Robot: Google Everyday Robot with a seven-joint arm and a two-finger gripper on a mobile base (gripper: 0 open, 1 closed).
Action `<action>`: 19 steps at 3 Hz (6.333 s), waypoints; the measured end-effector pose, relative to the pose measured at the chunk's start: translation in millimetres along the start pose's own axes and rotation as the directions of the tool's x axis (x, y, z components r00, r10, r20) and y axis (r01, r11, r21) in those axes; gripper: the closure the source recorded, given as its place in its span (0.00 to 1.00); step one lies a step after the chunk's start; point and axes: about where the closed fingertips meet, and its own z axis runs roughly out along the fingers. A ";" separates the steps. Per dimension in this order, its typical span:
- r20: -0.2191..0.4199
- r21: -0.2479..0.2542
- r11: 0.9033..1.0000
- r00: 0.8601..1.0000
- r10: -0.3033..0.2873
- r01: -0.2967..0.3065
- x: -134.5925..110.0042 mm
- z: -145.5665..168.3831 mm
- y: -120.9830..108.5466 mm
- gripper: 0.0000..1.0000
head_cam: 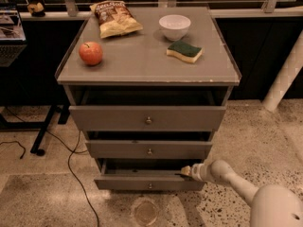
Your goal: Open bottom drawer
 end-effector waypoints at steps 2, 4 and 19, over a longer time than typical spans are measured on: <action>0.002 0.010 0.999 0.999 0.047 -0.047 21.2 -15.2 -1.5 1.00; -0.044 0.029 0.999 0.999 -0.021 0.022 26.2 5.2 16.3 1.00; -0.128 -0.146 0.975 0.980 0.149 -0.168 145.7 -75.0 25.3 0.00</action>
Offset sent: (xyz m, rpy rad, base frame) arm -0.0179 -0.0064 0.0041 0.0062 0.0167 -0.0359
